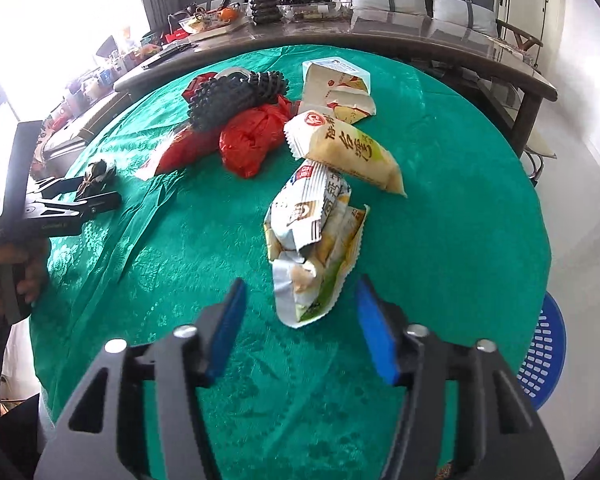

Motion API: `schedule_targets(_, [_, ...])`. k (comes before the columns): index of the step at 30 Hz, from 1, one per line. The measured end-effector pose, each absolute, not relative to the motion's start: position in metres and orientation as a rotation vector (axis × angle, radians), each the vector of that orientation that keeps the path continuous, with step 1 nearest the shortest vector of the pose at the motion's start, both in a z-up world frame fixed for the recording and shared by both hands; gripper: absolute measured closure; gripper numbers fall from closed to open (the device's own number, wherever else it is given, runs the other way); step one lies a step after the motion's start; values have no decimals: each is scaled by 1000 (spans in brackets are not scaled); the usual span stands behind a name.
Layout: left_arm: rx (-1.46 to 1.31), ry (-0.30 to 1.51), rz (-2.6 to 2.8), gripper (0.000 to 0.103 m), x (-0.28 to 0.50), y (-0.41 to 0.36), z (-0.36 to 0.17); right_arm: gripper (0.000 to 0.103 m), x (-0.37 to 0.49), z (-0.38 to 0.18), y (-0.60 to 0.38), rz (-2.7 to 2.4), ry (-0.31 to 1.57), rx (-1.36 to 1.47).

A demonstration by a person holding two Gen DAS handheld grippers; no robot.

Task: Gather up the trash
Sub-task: 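Grasp the white snack packet with the right tool while the left tool holds the gold package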

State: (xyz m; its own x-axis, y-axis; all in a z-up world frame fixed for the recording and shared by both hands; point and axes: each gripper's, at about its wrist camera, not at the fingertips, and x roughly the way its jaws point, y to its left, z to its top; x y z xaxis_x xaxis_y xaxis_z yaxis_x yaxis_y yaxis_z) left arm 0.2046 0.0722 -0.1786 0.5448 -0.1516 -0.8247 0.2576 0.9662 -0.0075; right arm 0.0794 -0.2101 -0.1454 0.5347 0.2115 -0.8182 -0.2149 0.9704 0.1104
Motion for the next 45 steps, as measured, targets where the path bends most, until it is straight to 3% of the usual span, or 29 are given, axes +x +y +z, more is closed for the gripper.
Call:
schedule_targets(9, [16, 956, -361, 5, 185, 102, -171, 25, 95, -136, -235, 205, 1003, 121])
schedule_targets(18, [5, 987, -307, 6, 192, 93, -166, 25, 116, -139, -222, 235, 1016, 147])
schedule_targets(22, [55, 1017, -267, 18, 200, 84, -168, 25, 133, -150, -213, 198, 1053, 111])
schedule_targets(24, [89, 1010, -249, 29, 198, 81, -168, 49, 133, -152, -207, 215, 1061, 102])
schedule_targets(25, [101, 1004, -242, 34, 196, 81, -168, 52, 131, -151, -204, 228, 1057, 93])
schedule_targets(26, [109, 997, -238, 45, 194, 81, -168, 59, 126, -148, -198, 255, 1048, 71])
schedule_targets(27, [114, 990, -240, 56, 192, 82, -167, 61, 121, -145, -193, 281, 1048, 53])
schedule_targets(30, [88, 991, -278, 61, 187, 87, -166, 63, 103, -141, -179, 363, 1059, 14])
schedule_targets(35, [56, 996, -349, 61, 168, 85, -164, 57, 86, -141, -170, 398, 1076, -72])
schedule_targets(38, [47, 997, -369, 57, 159, 84, -163, 35, 87, -139, -171, 387, 1062, -82])
schedule_targets(42, [71, 995, -353, 35, 157, 80, -165, 34, 92, -133, -167, 399, 1058, -83])
schedule_targets(45, [90, 999, -332, 33, 158, 78, -166, 34, 89, -133, -157, 411, 1067, -121])
